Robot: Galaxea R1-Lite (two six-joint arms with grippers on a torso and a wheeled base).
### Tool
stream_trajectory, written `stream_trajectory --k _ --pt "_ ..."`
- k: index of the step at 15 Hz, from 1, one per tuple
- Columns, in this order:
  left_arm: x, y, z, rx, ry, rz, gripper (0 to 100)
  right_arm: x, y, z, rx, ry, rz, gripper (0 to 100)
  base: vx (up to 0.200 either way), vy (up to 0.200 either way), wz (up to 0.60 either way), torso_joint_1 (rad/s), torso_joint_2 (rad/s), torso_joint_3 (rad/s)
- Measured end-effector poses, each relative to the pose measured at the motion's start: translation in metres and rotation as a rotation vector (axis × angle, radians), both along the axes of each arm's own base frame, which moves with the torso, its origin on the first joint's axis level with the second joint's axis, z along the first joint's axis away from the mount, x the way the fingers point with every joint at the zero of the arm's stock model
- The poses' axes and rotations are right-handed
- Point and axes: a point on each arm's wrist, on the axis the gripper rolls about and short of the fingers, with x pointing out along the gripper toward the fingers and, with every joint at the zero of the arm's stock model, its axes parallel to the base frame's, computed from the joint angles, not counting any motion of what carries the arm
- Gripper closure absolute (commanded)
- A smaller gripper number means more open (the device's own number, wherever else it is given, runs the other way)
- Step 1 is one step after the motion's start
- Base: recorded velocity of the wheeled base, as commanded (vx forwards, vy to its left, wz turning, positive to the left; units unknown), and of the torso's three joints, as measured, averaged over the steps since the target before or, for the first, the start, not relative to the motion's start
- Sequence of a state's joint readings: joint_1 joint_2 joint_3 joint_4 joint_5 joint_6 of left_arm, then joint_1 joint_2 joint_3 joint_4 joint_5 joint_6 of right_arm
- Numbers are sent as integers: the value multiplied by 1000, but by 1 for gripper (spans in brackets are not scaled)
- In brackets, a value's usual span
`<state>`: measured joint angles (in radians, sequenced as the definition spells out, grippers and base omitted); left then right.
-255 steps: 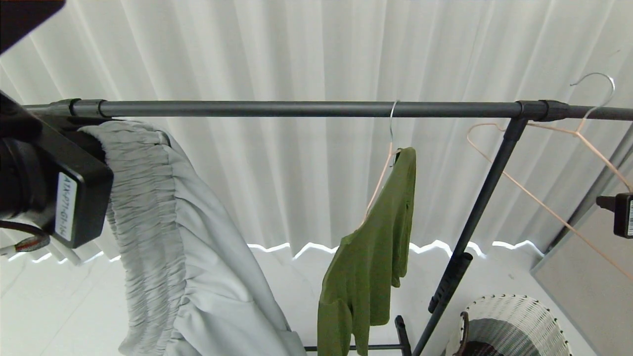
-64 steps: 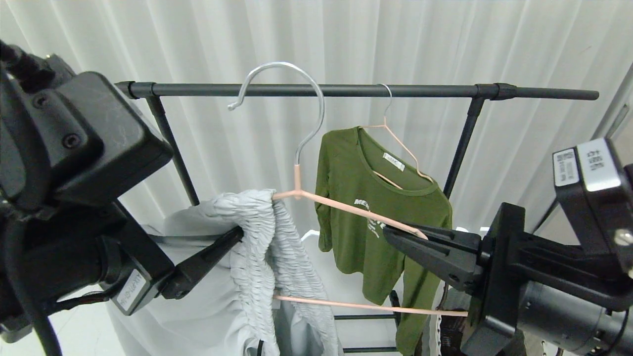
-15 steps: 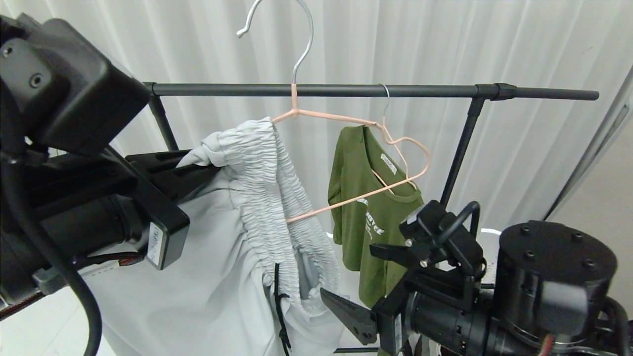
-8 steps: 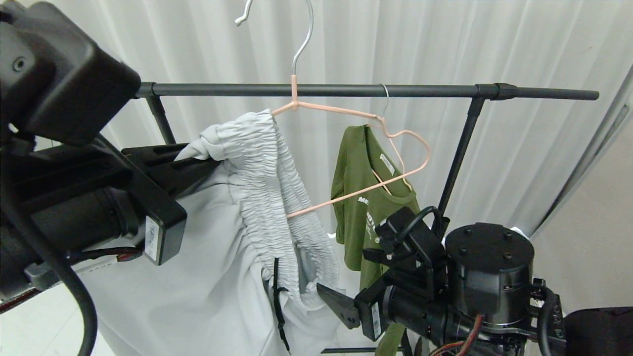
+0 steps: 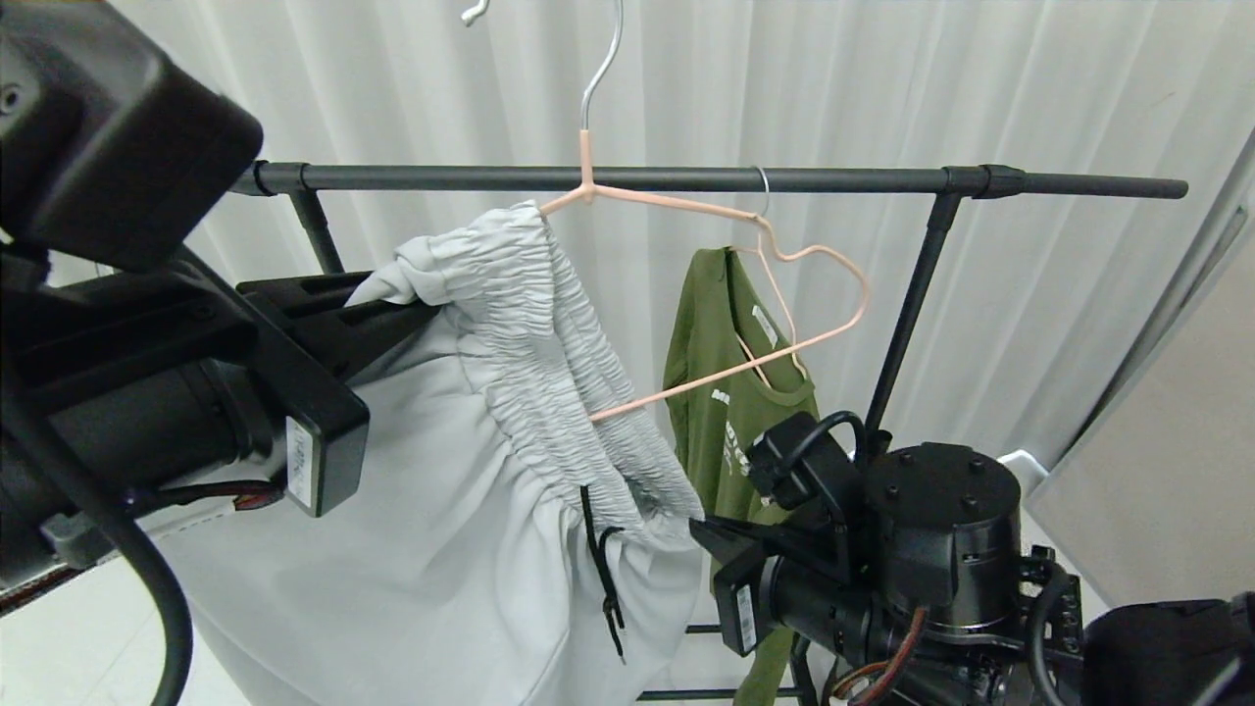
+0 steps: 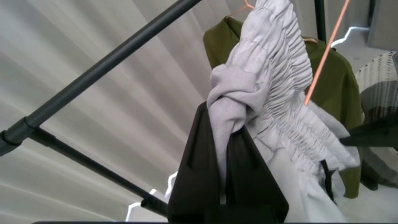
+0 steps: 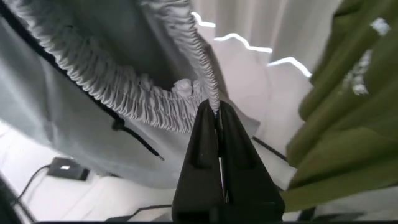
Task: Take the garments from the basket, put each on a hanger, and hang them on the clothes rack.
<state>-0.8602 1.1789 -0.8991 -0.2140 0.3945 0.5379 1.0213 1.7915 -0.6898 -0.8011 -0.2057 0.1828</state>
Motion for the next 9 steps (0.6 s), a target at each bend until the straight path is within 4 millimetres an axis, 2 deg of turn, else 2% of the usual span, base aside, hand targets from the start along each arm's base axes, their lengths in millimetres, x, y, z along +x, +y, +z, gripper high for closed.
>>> stream_trajectory --k 5,9 --pt "-1 7 -7 29 3 21 100 33 -24 8 24 -74 -165 100 0 0 0 0 0 0" --pt "-6 18 -21 88 5 40 100 56 -46 18 32 -160 -264 100 0 0 0 0 0 0"
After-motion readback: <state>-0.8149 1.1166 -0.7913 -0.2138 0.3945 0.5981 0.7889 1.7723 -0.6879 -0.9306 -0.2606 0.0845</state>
